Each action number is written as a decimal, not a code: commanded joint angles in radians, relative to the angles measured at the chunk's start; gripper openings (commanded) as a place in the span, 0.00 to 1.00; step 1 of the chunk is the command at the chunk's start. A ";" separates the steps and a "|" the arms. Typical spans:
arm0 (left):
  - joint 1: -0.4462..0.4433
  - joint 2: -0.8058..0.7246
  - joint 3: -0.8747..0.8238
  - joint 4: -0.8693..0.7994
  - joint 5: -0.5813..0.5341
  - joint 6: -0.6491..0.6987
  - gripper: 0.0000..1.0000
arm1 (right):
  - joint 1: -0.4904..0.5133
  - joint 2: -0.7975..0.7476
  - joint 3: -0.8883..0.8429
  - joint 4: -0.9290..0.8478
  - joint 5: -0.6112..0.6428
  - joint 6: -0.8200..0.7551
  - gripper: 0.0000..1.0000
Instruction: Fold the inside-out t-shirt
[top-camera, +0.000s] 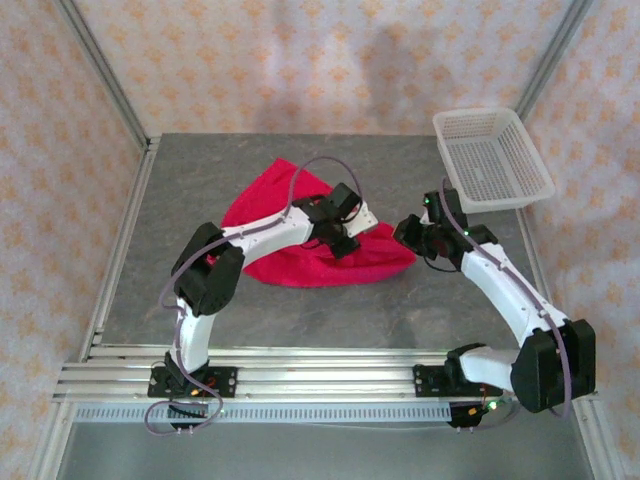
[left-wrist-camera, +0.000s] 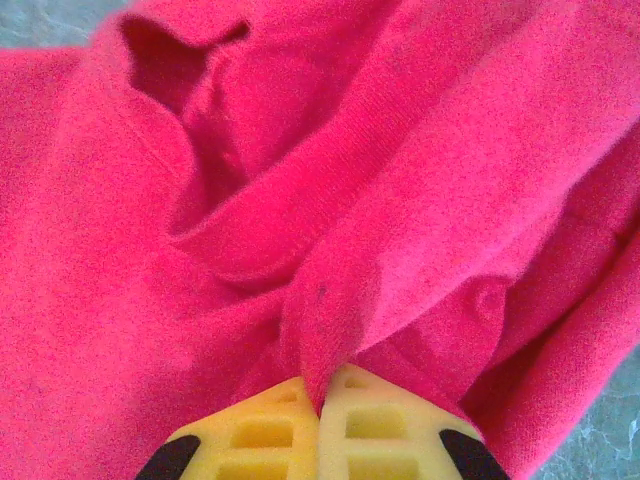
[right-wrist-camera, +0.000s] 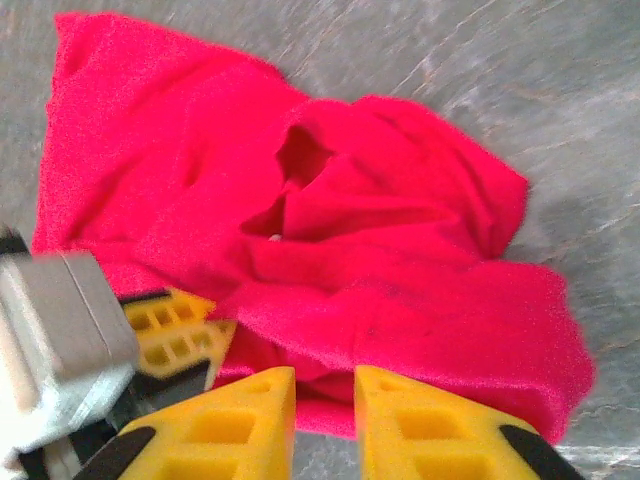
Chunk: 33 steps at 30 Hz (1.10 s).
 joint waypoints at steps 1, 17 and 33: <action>0.034 -0.066 0.093 -0.071 0.019 -0.074 0.00 | 0.076 -0.018 -0.050 0.110 0.005 0.094 0.11; 0.116 0.155 0.666 -0.396 0.078 -0.244 0.00 | 0.206 0.291 -0.078 0.422 0.441 0.345 0.08; 0.134 0.072 0.524 -0.305 0.189 -0.412 0.00 | 0.255 0.181 -0.065 0.340 0.515 0.265 0.15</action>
